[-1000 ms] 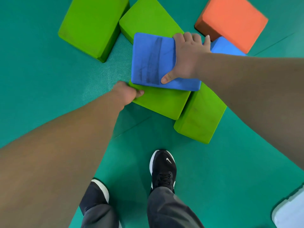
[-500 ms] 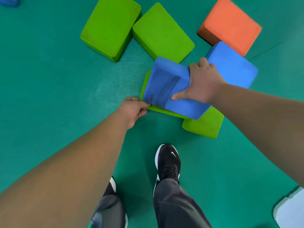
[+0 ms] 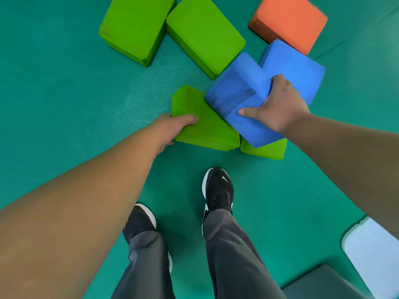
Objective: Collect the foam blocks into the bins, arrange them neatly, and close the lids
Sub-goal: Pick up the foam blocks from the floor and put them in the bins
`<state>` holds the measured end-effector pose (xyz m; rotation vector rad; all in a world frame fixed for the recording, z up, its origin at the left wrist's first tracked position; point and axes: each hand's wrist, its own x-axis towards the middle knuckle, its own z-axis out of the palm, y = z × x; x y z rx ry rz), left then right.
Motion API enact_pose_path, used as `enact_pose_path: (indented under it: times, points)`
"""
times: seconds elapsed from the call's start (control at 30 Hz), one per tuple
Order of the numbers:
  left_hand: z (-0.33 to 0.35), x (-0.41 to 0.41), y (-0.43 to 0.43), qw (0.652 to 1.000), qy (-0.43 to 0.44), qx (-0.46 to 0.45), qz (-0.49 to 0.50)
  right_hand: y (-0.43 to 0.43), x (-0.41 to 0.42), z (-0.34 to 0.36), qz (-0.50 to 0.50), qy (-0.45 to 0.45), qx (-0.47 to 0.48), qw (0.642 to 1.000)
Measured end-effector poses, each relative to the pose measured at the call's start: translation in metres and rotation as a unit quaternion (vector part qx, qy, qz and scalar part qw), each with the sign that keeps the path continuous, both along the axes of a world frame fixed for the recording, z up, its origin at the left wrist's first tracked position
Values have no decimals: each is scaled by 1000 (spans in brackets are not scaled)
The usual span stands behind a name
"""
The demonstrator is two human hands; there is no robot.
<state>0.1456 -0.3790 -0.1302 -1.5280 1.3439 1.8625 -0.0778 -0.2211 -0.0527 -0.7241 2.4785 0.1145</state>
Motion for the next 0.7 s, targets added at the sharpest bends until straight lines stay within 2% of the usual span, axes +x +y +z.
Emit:
enact_pose_path:
  times: [0.23,0.53,0.7]
  points:
    - [35,139,-38,987,-33,45,149,-75,85,20,22,-58,71,996]
    - [86,319,-58,952,-91,16,292,-205,251,53,205,-104,41,972]
    - [104,404,-35,914,-102,2,392,-245,337,57,303,-121,38,944]
